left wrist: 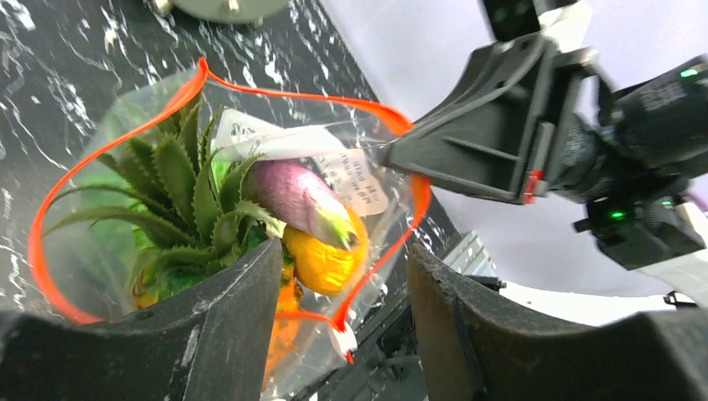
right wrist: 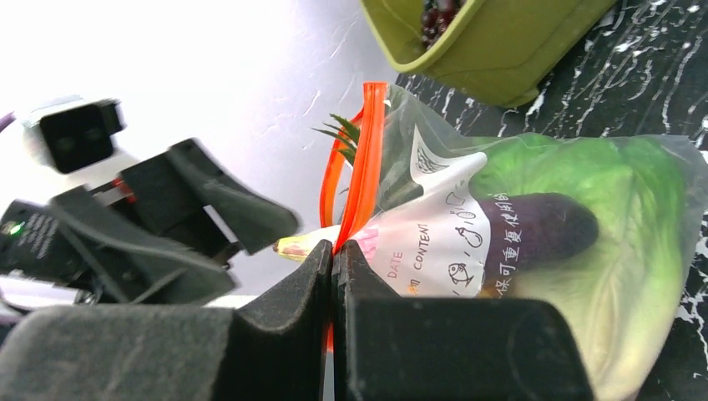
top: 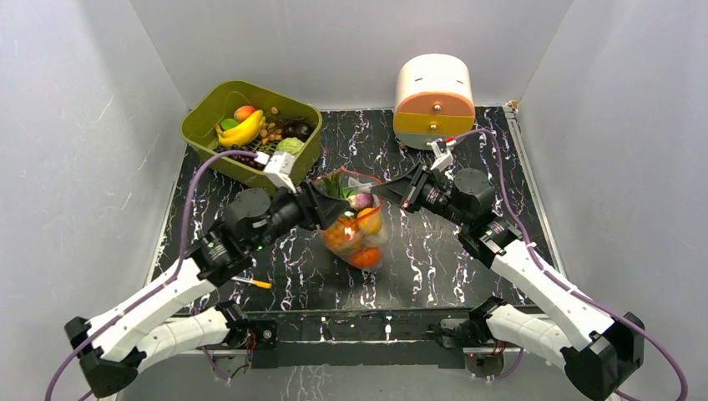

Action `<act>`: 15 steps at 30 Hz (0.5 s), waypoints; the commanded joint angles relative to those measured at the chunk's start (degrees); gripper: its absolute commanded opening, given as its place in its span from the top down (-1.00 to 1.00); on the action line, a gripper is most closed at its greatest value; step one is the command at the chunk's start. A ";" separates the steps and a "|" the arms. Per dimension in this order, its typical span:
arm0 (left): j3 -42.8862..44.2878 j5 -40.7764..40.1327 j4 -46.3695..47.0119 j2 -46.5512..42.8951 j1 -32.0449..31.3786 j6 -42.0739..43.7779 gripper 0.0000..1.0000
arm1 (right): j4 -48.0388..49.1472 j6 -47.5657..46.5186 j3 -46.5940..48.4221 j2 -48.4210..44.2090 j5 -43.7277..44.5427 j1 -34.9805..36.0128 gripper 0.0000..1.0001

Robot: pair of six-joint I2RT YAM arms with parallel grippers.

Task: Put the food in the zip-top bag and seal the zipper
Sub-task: Place the fake vegetable in the zipper food storage bag.

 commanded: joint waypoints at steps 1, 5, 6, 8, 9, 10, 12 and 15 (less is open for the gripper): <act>1.76 -2.51 -5.17 -5.57 -0.18 5.29 -0.11 | 8.02 3.82 -0.37 -1.58 7.43 0.18 1.00; -1.74 -0.29 -3.05 -6.91 -0.21 9.66 -0.12 | 9.64 7.03 -1.51 -1.00 12.09 0.23 1.00; -3.59 0.65 -1.31 -7.19 -0.14 10.70 -0.12 | 9.93 7.59 -1.59 -0.59 12.81 0.24 1.00; -5.83 2.65 1.97 -7.37 -0.19 12.60 -0.12 | 11.00 8.44 -1.76 0.05 13.35 0.23 1.00; -6.48 4.01 3.77 -7.11 -0.16 13.30 -0.12 | 11.71 8.94 -1.91 0.27 13.47 0.22 1.00; -6.85 5.01 5.26 -6.68 -0.21 13.61 -0.12 | 12.33 9.43 -2.08 0.51 13.69 0.18 1.00; -6.77 6.69 7.47 -5.13 -0.15 14.61 -0.12 | 13.04 9.97 -2.31 0.66 14.27 0.24 1.00; -5.37 4.90 6.43 -2.02 -0.16 15.26 -0.07 | 12.89 9.98 -2.52 0.22 15.56 0.25 1.00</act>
